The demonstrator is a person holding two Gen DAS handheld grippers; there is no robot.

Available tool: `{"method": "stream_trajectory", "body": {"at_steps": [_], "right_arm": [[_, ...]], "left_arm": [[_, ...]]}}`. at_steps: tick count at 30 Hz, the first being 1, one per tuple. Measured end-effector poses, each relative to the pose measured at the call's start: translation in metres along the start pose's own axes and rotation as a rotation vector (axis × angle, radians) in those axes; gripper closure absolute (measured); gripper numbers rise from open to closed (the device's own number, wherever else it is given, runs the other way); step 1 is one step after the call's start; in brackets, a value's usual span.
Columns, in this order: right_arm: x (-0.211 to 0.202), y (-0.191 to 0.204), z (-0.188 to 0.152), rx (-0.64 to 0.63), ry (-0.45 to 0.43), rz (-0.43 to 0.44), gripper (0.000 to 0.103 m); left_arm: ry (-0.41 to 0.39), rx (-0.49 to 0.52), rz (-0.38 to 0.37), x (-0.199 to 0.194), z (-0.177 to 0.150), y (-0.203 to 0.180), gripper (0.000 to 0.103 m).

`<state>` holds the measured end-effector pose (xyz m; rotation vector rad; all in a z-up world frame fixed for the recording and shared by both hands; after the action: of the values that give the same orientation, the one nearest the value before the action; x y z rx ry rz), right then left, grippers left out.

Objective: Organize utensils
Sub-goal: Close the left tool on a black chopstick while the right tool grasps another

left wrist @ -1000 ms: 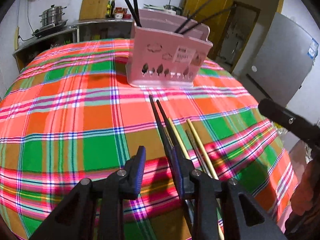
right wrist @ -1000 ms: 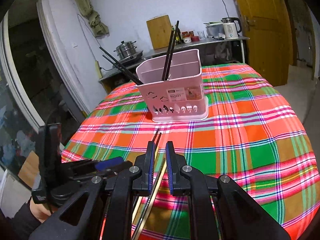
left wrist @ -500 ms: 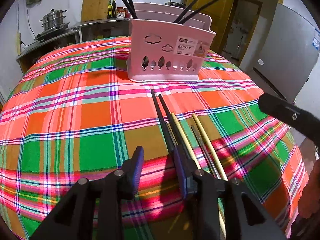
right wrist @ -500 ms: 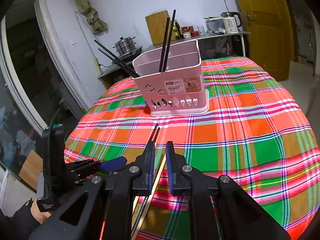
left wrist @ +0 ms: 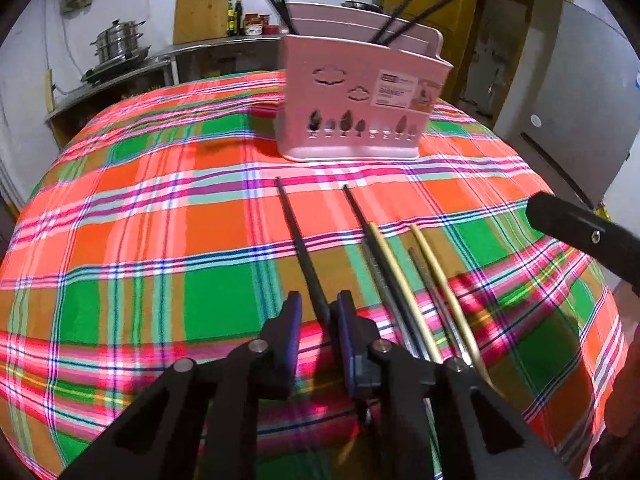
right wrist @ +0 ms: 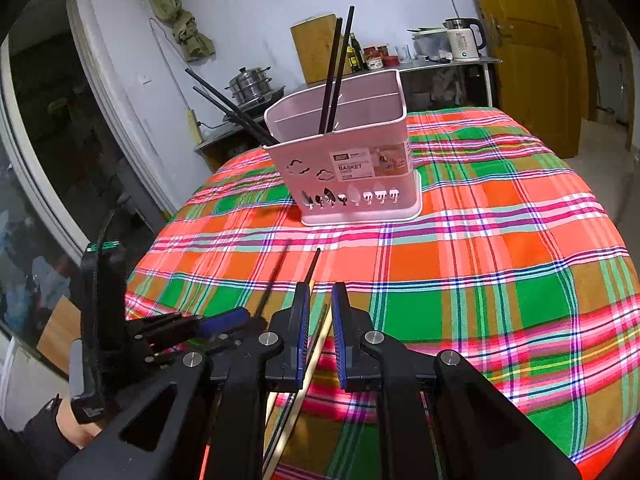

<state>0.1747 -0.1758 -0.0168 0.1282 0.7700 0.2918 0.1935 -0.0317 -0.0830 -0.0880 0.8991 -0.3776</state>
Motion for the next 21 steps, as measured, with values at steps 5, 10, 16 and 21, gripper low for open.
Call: {"method": "stream_trajectory", "body": {"at_steps": [5,10,16,21], "right_arm": [[0.013,0.009,0.0,-0.03,0.032,-0.006,0.092],[0.035,0.025,0.003,-0.071,0.076,0.004,0.092],[0.074,0.039,0.005,-0.131,0.148,-0.032,0.092],[0.102,0.034,0.005,-0.132,0.205,-0.079,0.092]], "left_arm": [[-0.006,-0.048,0.018,-0.007,0.001,0.025,0.085],[0.005,-0.085,-0.019,-0.008,0.01,0.039,0.085],[0.01,-0.139,-0.061,0.006,0.034,0.054,0.085],[0.02,-0.122,-0.063,0.019,0.04,0.054,0.085]]}}
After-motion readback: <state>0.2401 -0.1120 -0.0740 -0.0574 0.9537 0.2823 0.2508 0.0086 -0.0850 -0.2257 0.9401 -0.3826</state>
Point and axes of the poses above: each gripper's, at about its wrist camera, not at the fingertips, and x roughly the way its jaws point, y to its left, z to its top, the point moved 7 cm from there along x, roughly the way its jaws point, and after that the axes turned 9 degrees about -z, right-handed, at the moved point
